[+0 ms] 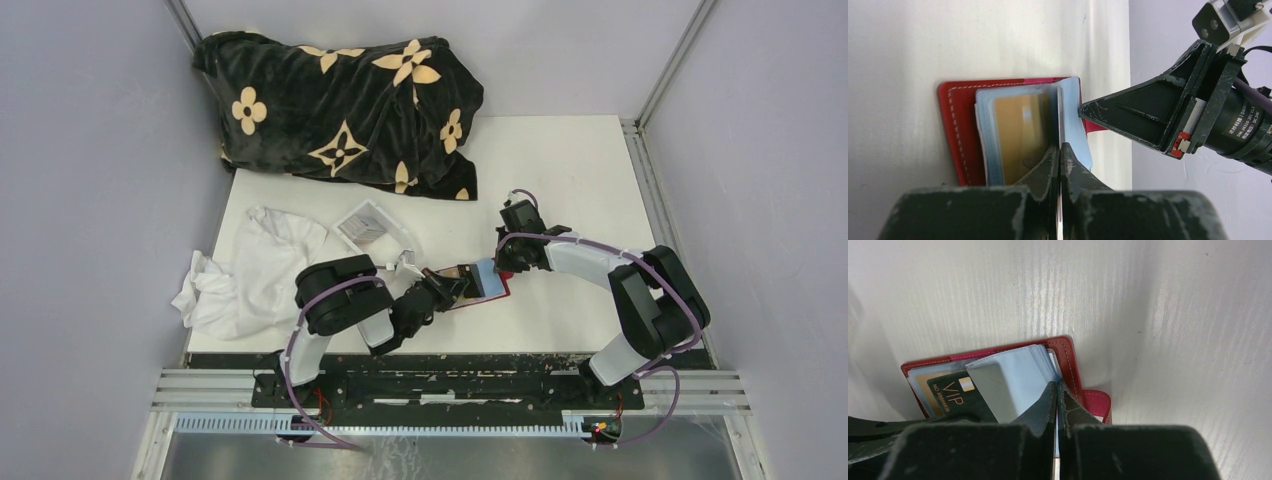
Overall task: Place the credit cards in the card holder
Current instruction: Insert the credit card into the card holder.
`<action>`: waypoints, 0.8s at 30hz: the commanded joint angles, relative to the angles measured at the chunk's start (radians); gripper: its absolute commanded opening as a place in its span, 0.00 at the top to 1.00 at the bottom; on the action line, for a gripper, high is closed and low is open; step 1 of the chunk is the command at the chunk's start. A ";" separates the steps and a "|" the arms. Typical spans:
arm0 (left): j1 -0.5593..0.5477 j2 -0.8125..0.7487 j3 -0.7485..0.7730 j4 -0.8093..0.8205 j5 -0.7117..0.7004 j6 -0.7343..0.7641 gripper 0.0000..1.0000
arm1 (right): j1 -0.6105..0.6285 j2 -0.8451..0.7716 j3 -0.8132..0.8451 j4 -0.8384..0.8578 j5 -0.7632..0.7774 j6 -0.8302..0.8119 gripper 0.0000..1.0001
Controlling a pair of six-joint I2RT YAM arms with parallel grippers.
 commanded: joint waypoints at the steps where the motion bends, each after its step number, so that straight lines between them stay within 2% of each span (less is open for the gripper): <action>1: -0.029 0.025 0.034 -0.035 -0.036 -0.010 0.97 | -0.001 0.028 -0.017 -0.001 -0.004 0.008 0.99; 10: -0.053 0.000 0.045 -0.170 -0.028 -0.010 0.96 | -0.001 0.036 -0.013 0.001 -0.013 0.010 0.99; 15: -0.068 -0.051 0.077 -0.330 -0.026 0.021 0.79 | 0.000 0.037 -0.009 -0.002 -0.018 0.009 0.99; 18: -0.074 -0.080 0.075 -0.391 -0.030 0.035 0.72 | 0.000 0.028 -0.008 -0.005 -0.018 0.007 0.98; 24: -0.076 -0.129 0.061 -0.484 -0.031 0.061 0.63 | 0.000 0.019 0.002 -0.016 -0.016 -0.003 0.86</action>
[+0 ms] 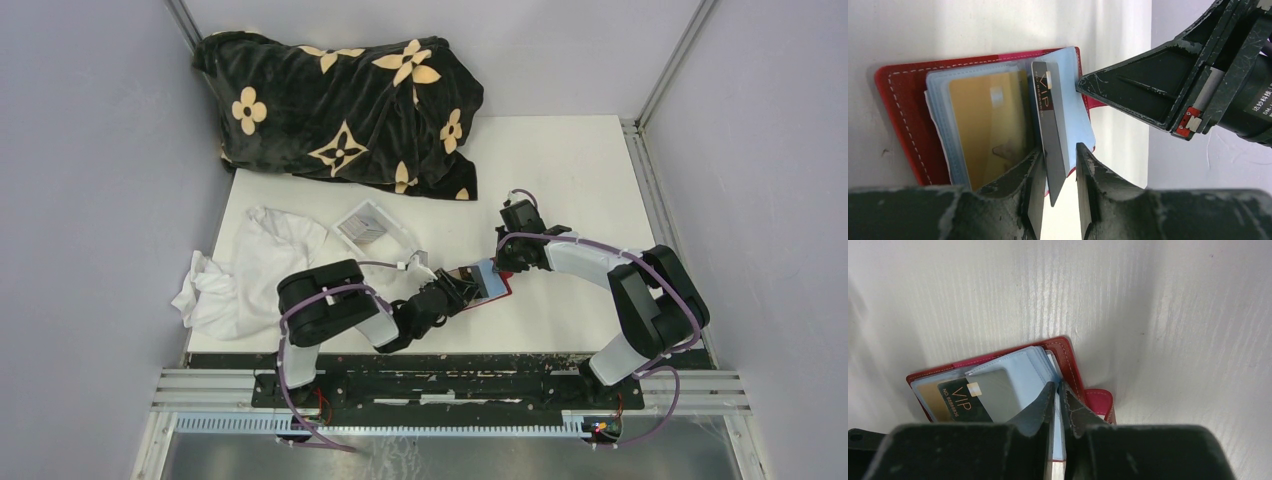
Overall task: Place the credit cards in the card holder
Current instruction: Insert the credit card into the card holder.
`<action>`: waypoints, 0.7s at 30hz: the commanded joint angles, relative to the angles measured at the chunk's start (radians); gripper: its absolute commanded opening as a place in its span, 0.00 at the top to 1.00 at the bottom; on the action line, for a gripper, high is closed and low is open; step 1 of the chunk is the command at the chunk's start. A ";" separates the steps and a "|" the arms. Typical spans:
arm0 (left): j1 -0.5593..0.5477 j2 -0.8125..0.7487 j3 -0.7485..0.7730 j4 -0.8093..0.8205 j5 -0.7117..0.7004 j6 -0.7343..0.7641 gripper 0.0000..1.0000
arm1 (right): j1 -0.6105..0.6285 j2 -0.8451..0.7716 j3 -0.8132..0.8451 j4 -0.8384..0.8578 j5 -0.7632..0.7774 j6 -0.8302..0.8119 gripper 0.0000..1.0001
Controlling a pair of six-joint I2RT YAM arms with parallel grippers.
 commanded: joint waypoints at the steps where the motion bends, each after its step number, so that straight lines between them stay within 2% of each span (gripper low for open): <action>1: -0.008 -0.032 -0.020 -0.200 -0.006 0.070 0.62 | 0.001 0.012 0.002 -0.022 -0.006 -0.004 0.84; 7: -0.010 -0.062 -0.054 -0.229 0.000 0.074 0.58 | 0.002 -0.017 -0.001 -0.030 0.005 -0.013 0.69; 13: -0.014 -0.052 -0.066 -0.197 0.005 0.090 0.57 | 0.003 -0.042 0.016 -0.050 0.002 -0.027 0.60; 21: -0.016 -0.038 -0.043 -0.190 0.029 0.149 0.56 | 0.031 -0.073 0.066 -0.110 0.022 -0.064 0.56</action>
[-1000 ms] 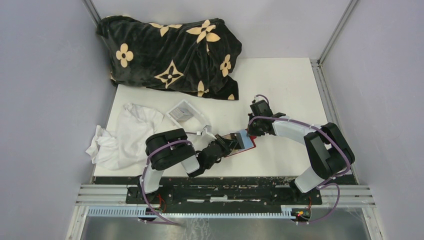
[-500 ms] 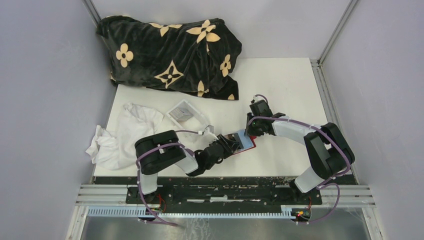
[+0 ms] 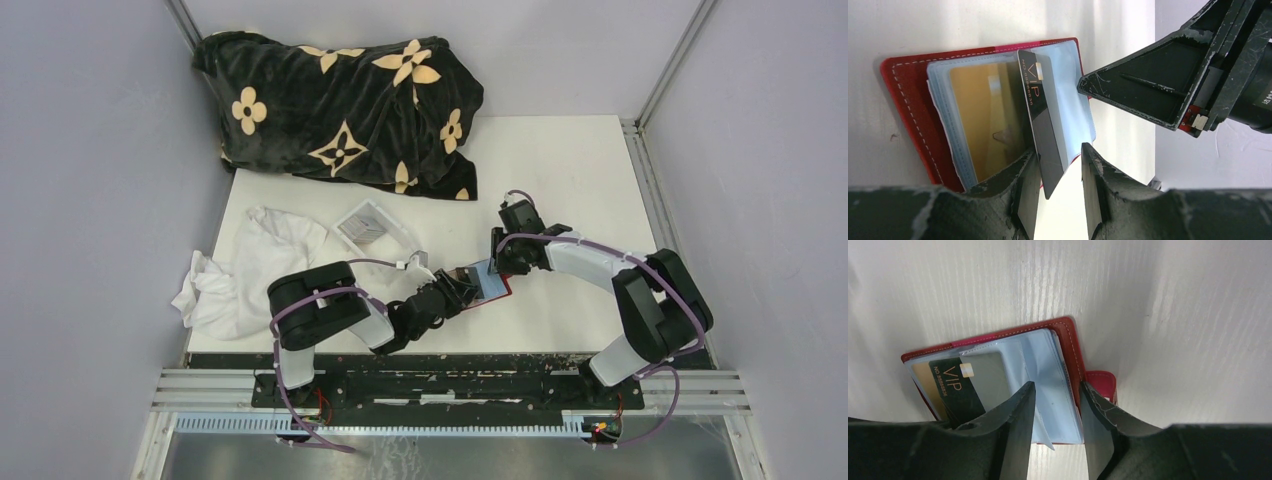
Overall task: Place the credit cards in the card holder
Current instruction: Insert the credit card into the card holder.
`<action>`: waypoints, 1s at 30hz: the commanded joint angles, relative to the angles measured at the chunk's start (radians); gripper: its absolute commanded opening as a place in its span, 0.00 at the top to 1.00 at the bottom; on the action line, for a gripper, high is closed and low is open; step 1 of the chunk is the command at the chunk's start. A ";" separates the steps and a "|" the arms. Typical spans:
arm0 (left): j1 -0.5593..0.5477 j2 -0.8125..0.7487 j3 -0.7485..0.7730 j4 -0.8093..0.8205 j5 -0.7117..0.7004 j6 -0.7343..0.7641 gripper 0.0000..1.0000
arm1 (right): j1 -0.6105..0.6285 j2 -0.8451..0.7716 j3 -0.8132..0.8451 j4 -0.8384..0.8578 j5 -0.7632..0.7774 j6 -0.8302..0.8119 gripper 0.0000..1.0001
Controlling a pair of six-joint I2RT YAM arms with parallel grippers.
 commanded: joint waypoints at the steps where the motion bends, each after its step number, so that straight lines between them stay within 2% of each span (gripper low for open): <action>1: -0.007 0.031 -0.013 -0.135 0.019 0.114 0.56 | 0.023 -0.058 0.059 -0.059 0.053 -0.035 0.55; 13: -0.006 0.046 -0.018 -0.102 0.037 0.120 0.56 | 0.062 -0.057 0.221 -0.151 0.104 -0.075 0.54; 16: -0.008 0.045 -0.017 -0.099 0.038 0.123 0.56 | 0.095 -0.026 0.264 -0.167 0.091 -0.072 0.60; 23: -0.008 0.048 -0.021 -0.086 0.042 0.128 0.56 | 0.169 0.067 0.333 -0.198 0.041 -0.063 0.88; 26: -0.009 0.048 -0.018 -0.084 0.048 0.137 0.57 | 0.189 0.100 0.357 -0.218 0.010 -0.071 0.93; 30: -0.009 0.053 -0.010 -0.084 0.055 0.143 0.57 | 0.196 0.118 0.361 -0.214 -0.049 -0.072 0.95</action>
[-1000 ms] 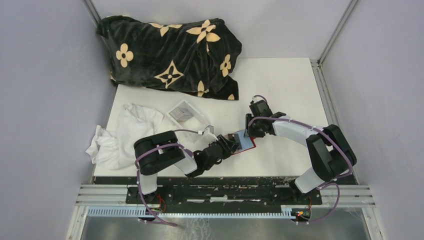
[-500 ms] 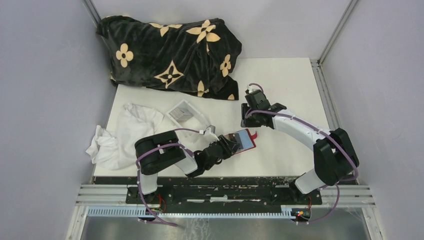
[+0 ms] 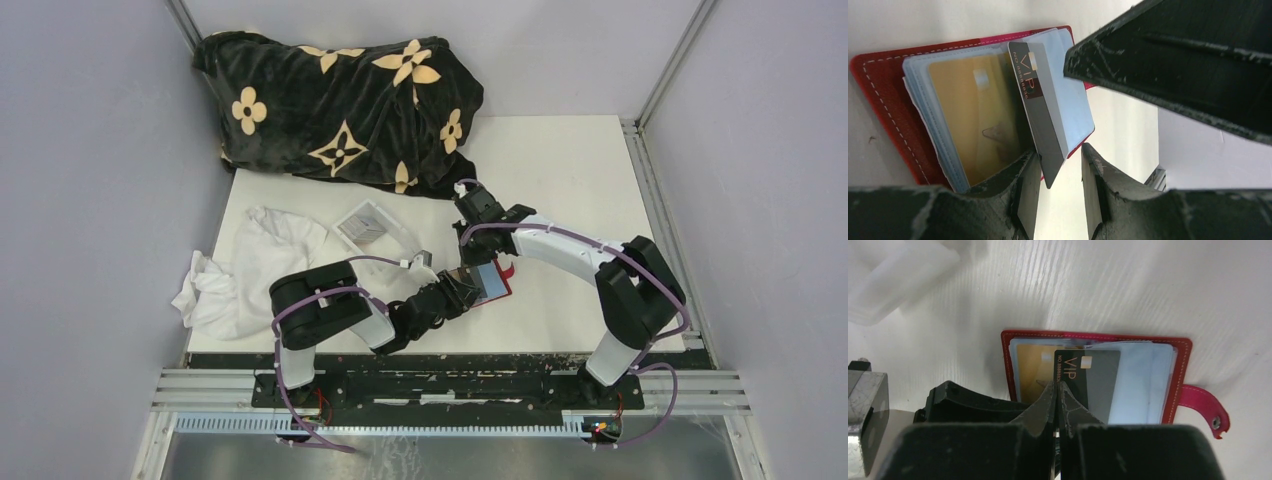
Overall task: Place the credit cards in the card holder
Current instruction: Insert the credit card into the card holder.
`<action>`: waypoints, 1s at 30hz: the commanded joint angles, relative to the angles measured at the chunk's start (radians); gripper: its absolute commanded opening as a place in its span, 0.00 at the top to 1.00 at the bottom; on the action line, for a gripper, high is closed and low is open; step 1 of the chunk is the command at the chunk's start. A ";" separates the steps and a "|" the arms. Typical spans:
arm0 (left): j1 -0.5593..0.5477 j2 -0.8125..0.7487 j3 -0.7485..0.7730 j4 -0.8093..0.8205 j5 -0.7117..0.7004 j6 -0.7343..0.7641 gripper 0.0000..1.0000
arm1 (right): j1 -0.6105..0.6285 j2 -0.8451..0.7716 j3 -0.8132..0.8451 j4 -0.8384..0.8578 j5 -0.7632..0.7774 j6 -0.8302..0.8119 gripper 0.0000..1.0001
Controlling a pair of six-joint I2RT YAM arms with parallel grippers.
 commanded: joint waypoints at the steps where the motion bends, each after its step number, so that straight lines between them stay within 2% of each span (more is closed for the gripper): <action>1: -0.009 0.044 -0.014 -0.106 0.012 0.088 0.57 | 0.008 0.009 0.048 -0.007 -0.072 -0.007 0.96; 14: -0.010 0.050 -0.008 -0.101 0.009 0.095 0.57 | 0.029 0.069 0.058 -0.007 -0.173 -0.005 0.97; 30: -0.010 0.053 0.005 -0.119 0.013 0.095 0.57 | 0.032 0.098 0.000 -0.038 -0.102 -0.033 0.97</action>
